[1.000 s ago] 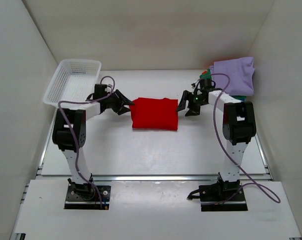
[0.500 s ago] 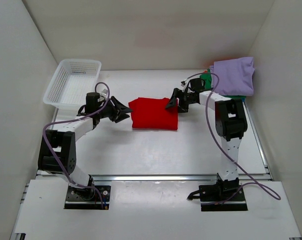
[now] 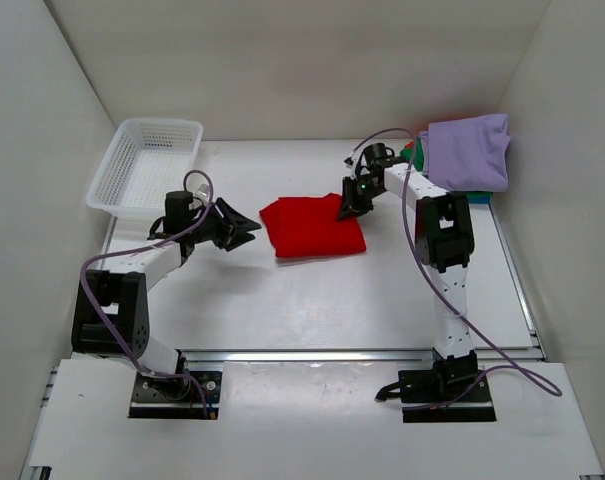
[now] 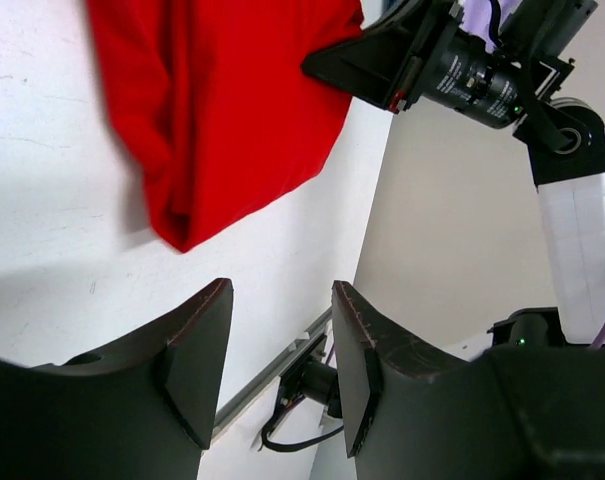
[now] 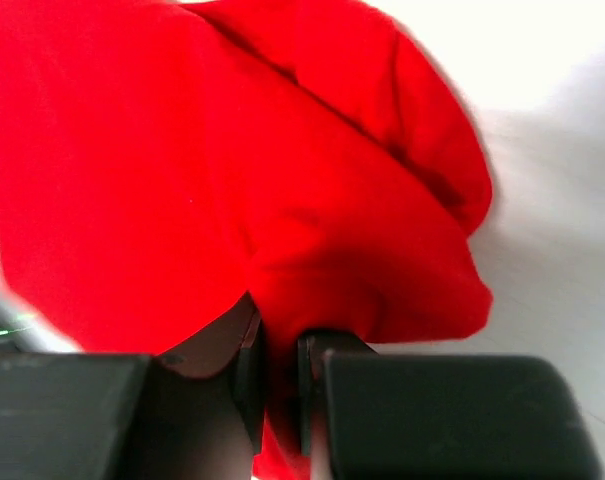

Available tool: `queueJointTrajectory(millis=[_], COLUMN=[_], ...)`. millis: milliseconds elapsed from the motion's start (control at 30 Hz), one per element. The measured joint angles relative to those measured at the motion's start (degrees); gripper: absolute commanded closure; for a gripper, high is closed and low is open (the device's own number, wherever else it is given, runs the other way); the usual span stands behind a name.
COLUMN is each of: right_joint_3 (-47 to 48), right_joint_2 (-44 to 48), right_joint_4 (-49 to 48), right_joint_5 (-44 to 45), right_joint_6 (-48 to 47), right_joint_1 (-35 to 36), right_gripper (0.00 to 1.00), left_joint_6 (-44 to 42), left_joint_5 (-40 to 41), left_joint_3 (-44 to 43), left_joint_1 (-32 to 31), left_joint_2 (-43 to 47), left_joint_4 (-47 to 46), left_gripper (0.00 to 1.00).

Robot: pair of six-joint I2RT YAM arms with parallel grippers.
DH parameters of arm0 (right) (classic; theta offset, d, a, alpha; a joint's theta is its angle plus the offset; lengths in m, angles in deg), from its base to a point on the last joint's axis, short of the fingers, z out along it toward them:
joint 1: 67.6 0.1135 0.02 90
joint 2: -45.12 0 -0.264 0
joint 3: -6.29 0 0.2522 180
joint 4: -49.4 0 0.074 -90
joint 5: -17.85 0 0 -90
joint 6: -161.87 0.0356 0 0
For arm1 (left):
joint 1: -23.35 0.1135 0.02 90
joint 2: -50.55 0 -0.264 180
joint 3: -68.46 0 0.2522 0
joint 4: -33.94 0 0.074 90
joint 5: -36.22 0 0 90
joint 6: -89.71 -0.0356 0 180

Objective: Fold and stack the t-shirts
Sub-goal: Put the neatly folded tshirt into the corner of the board with the right arm

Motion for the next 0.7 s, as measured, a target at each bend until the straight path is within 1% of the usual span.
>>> queueJointTrajectory(millis=[167,367,467,500,700], right_joint_3=[0.1,-1.7,-1.2,0.5,13.7], right_joint_2=[5.3,16.6,20.8,21.0,16.2], right_joint_4=[3.9,0.0,-3.3,-3.2,-4.4], right_joint_5=[12.8,25.0,28.1,28.3,28.2], right_joint_6=[-9.8,-18.1,-20.4,-20.8,-21.2], right_joint_1=[-1.9,-6.8,-9.9,-11.0,-19.4], right_gripper=[1.0,1.0,1.0,1.0,1.0], left_joint_6=[0.2,0.2,0.0,-0.1,-1.0], left_joint_5=[0.0,-0.7,-1.2,-1.3,-1.7], left_joint_3=[0.3,0.6,0.6,0.7,1.6], left_joint_1=[-0.2,-1.0,-0.9,-0.7,-0.4], left_joint_2=[1.0,0.8,0.7,0.7,-0.6], left_joint_4=[-0.5,-1.0,-1.0,-1.1,-1.3], left_gripper=[0.45,0.45,0.46,0.45,0.45])
